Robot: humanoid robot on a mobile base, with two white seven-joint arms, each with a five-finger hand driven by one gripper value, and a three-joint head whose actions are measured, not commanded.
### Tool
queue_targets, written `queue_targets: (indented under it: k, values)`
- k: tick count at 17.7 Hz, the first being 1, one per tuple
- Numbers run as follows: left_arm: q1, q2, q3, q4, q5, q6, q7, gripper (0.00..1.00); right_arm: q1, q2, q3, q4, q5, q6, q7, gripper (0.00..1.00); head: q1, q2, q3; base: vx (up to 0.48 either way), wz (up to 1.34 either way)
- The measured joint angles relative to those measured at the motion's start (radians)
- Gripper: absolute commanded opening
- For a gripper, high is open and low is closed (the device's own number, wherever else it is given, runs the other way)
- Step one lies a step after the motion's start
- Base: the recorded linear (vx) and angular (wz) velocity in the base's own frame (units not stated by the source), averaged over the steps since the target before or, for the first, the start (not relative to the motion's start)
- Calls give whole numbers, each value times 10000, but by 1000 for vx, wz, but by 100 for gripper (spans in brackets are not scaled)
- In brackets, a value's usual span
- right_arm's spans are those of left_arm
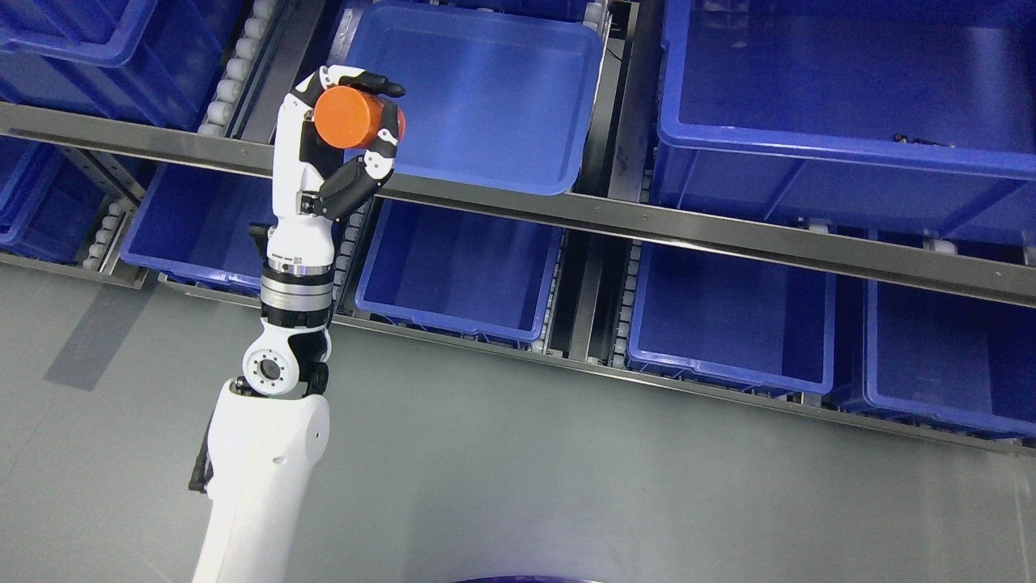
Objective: Grab orange capacitor from left shelf to right desk
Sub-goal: 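Lift the orange capacitor up out of the blue bin with left hand, then hold the capacitor in the left hand while turning toward the steel table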
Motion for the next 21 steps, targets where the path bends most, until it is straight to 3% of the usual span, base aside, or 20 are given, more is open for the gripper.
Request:
queue_targets:
  k: [8,21]
  values:
    - [1299,-2,-276,-1294,25,-243,538,2,0,0,0,0,0,0,0,100,0,0,0,-175,141]
    - [1945,-4,-417,-2131,31,-269,539,2,1,0,1,0,0,0,0,100,0,0,0,-127,-265]
